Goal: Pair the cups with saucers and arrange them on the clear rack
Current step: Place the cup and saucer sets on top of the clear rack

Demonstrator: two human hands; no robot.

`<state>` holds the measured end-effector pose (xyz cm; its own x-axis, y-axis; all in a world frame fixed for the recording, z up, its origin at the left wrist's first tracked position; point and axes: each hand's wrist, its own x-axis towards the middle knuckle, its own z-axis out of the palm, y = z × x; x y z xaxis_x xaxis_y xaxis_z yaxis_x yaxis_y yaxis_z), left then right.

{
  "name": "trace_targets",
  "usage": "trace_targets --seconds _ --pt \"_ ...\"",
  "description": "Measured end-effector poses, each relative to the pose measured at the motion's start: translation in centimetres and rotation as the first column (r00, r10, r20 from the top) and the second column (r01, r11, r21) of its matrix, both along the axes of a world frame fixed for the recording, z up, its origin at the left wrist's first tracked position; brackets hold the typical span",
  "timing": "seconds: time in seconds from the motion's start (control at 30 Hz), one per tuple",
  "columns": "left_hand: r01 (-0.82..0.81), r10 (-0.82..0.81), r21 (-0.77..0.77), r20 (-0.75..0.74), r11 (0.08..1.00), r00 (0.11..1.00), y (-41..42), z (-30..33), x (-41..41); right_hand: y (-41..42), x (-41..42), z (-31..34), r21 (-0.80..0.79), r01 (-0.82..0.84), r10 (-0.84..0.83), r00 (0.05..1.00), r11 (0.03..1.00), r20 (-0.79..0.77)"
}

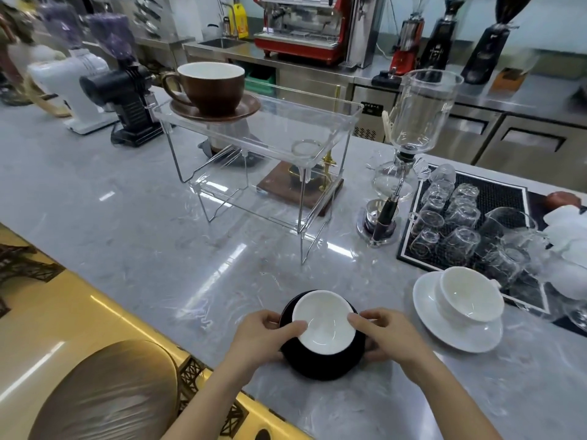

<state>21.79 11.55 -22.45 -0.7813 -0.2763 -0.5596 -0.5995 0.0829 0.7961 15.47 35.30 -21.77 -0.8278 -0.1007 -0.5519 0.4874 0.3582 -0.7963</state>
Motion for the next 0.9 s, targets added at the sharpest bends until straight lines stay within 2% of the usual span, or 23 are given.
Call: trace_targets --seconds 0.1,0.3,0.67,0.9 --pt "-0.025 0.022 0.141 0.028 0.990 0.999 -0.3 -0.4 -0.1 0.2 0.2 -0.2 -0.078 0.006 -0.002 0.999 0.997 0.045" --pt "-0.078 0.075 0.201 0.025 0.976 0.997 0.0 -0.4 0.1 0.3 0.0 -0.4 -0.105 -0.006 0.011 0.999 0.994 0.051" --pt "-0.081 0.081 0.198 0.007 0.977 0.997 0.5 0.8 0.4 0.0 0.2 0.2 -0.122 0.033 -0.028 0.999 0.992 0.043" --pt "-0.101 0.122 0.144 -0.145 0.984 0.982 0.5 4.1 1.2 0.4 1.1 4.2 -0.169 -0.016 0.011 1.000 0.985 -0.026"
